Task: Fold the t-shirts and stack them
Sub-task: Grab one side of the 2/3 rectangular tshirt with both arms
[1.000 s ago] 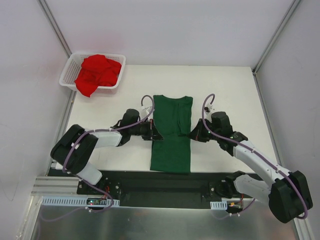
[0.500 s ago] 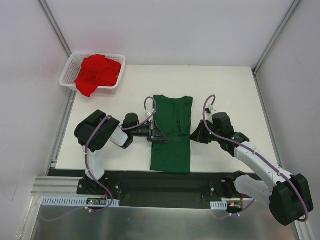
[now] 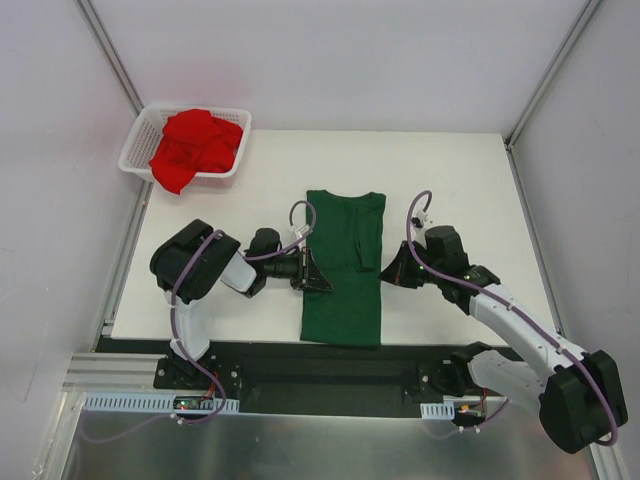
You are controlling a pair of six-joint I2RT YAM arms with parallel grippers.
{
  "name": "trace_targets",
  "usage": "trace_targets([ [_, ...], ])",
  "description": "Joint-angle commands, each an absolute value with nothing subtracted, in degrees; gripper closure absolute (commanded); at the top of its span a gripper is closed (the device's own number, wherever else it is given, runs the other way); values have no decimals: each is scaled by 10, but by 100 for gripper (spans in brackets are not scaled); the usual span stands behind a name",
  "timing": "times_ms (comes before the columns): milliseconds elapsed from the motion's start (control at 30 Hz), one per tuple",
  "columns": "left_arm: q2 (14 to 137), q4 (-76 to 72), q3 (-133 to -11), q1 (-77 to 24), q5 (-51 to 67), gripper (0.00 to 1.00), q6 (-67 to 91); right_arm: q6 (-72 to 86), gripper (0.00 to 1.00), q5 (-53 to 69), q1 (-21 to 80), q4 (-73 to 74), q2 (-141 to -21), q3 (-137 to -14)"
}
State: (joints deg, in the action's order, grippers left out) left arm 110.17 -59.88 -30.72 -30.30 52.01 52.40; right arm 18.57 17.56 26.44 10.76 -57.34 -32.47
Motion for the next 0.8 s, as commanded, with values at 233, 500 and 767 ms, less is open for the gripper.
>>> trace_targets([
  [233,1103,-639,-302,-302,515,100,517,174,99,170,261,119,-547,-340],
  [500,911,-428,-353,-301,501,62,433,169,99,170,261,123,-546,-335],
  [767,801,-302,-324,-304,477,1,376,179,99,183,265,133,-543,-299],
])
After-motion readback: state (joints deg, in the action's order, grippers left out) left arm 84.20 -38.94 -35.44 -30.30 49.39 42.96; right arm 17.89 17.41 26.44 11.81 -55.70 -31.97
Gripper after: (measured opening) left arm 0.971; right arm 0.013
